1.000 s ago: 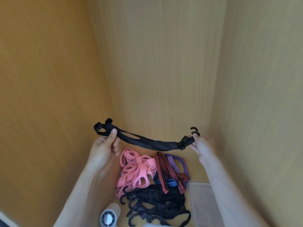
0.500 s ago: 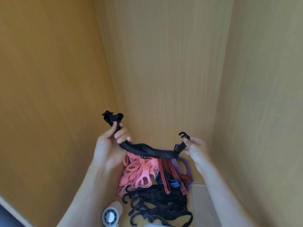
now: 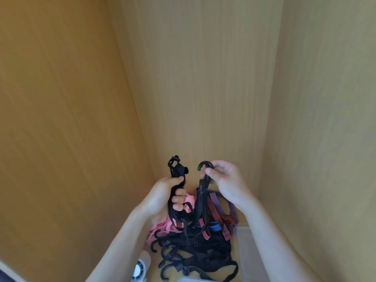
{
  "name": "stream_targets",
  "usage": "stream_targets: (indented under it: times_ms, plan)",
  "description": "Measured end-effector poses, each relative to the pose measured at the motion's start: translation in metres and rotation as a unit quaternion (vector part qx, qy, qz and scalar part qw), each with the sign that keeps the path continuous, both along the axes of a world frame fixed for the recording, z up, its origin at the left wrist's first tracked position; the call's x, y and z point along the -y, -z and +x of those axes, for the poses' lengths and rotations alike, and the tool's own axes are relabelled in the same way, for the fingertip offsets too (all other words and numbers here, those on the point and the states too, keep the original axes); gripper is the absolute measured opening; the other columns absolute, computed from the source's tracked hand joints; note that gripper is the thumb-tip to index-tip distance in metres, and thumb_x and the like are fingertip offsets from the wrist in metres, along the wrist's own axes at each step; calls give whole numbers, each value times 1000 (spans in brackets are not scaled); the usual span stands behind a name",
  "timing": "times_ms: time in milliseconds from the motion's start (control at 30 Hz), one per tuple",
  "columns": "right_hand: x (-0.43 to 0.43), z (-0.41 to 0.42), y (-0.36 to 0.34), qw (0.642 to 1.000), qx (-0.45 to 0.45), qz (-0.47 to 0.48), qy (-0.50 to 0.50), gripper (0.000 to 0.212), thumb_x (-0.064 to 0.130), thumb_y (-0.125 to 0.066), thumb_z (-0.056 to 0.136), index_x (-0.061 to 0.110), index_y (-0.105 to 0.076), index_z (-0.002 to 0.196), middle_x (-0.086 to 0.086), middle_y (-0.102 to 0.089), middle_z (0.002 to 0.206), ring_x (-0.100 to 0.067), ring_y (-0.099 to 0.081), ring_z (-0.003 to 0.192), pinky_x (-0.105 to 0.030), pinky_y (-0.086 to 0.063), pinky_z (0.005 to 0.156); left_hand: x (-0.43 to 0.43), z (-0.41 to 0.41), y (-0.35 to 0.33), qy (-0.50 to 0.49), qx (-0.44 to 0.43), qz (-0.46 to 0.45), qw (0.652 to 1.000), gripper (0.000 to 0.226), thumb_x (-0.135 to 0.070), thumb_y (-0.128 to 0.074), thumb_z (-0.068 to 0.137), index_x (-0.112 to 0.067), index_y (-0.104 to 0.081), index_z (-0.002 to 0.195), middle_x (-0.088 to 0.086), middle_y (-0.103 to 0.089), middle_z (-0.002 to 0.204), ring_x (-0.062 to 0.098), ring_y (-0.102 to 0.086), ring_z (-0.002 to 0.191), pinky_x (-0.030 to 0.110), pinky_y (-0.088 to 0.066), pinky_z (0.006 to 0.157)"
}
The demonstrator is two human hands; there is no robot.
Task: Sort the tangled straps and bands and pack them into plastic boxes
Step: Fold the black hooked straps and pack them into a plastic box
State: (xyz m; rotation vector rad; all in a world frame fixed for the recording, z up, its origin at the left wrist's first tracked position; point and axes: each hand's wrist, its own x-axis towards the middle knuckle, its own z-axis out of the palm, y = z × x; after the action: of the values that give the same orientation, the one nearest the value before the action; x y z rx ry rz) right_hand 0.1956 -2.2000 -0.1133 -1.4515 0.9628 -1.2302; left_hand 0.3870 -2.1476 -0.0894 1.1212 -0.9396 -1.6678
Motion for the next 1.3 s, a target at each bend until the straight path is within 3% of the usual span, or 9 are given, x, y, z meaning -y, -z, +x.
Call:
stream_targets:
  times_ms: [167, 367, 434, 534, 734, 934, 1134, 1234, 1301]
  plan:
    - [-12, 14, -7, 998, -18, 4, -54, 21, 12, -65, 97, 27, -78, 87, -4, -78, 94, -25, -74, 93, -45, -58, 91, -3, -6, 2, 63, 23, -85, 994, 28, -26, -57, 86, -12, -42, 105, 0, -27, 70, 15, -19, 60, 25, -24, 49]
    - [-19, 11, -22, 991, 74, 58, -93, 25, 5, -65, 96, 18, -80, 80, -8, -76, 88, -25, -76, 87, -29, -61, 74, -5, -2, 10, 44, 223, -200, 953, 50, -63, -77, 75, -35, -63, 113, -4, -54, 69, 13, -44, 55, 24, -36, 52]
    - [-18, 13, -23, 989, 98, 64, -94, 19, 5, -64, 95, 13, -78, 85, -9, -77, 89, -28, -76, 87, -29, -61, 73, -5, -4, 12, 55, 244, -238, 938, 57, -62, -77, 75, -38, -57, 123, -17, -73, 94, 2, -68, 82, 14, -49, 69]
    - [-16, 17, -22, 987, 118, 70, -79, 15, 5, -64, 96, 10, -77, 89, -10, -78, 92, -30, -76, 89, -32, -61, 74, -4, -9, 12, 59, 255, -254, 931, 63, -60, -78, 77, -43, -50, 131, -22, -67, 125, -2, -61, 118, 14, -48, 92]
    - [-15, 21, -12, 986, 127, 75, -74, 12, 8, -67, 95, 10, -77, 91, -15, -77, 97, -33, -75, 93, -35, -62, 76, 1, -7, 12, 53, 295, -232, 926, 39, -33, -71, 89, -27, -59, 125, -8, -73, 109, 7, -68, 96, 21, -50, 86]
    - [-9, 27, -6, 1000, 1, 7, -12, 4, 10, -72, 91, 6, -71, 90, -10, -74, 91, -30, -70, 91, -48, -56, 94, 8, -7, 18, 58, 296, -201, 932, 8, -8, -64, 86, -8, -56, 89, -4, -46, 60, 15, -45, 52, 29, -42, 52]
    - [-6, 27, -1, 999, -22, 7, -49, 22, 27, -72, 79, 22, -69, 100, 7, -70, 101, -9, -65, 96, -30, -52, 91, 11, -2, 23, 56, 296, -166, 939, 28, -12, -63, 84, -22, -43, 66, -7, -36, 59, 13, -36, 56, 26, -34, 56]
    - [-5, 23, 4, 989, 20, 77, -128, 57, 45, -82, 68, 27, -63, 118, 5, -70, 119, -12, -65, 114, -35, -48, 102, 9, -1, 22, 60, 279, -153, 946, 23, -14, -62, 81, -20, -53, 61, 0, -49, 61, 16, -47, 59, 32, -41, 62]
    - [-6, 26, 3, 984, -41, 75, -159, 49, 54, -85, 68, 32, -68, 108, 8, -74, 106, -9, -70, 103, -32, -55, 92, 6, -4, 20, 85, 283, -165, 941, 24, -7, -59, 84, -18, -66, 64, 10, -65, 67, 18, -61, 64, 31, -51, 65]
